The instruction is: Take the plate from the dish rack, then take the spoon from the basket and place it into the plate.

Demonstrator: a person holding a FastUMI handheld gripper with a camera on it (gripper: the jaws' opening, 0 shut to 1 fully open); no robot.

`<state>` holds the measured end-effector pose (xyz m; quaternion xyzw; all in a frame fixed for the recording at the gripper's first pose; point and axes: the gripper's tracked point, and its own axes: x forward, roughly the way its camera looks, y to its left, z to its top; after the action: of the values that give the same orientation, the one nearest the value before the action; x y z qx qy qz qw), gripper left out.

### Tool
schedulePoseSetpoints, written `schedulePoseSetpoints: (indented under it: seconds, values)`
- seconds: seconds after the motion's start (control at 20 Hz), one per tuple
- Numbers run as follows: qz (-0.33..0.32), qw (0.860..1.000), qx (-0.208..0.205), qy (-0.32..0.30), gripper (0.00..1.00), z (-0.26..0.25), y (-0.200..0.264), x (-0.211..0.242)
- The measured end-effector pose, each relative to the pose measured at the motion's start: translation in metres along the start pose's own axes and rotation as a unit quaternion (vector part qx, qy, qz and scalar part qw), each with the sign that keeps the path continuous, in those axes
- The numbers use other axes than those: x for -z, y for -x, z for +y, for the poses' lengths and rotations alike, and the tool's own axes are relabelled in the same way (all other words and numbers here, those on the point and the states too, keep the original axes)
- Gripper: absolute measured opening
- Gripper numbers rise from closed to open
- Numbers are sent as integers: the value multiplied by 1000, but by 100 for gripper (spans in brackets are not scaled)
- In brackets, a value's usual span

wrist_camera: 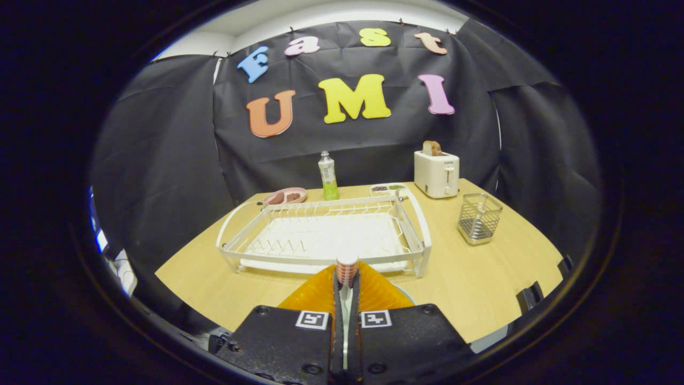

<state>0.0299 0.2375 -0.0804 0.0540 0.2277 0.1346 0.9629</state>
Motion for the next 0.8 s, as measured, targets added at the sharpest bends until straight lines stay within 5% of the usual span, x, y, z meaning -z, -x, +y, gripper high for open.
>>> schedulePoseSetpoints:
  seconds: [0.4, 0.8]
  values:
    - [26, 999, -29, -5, 21, 8, -6, 8]
    - [0, 1000, -2, 1, 54, -14, -3, -13]
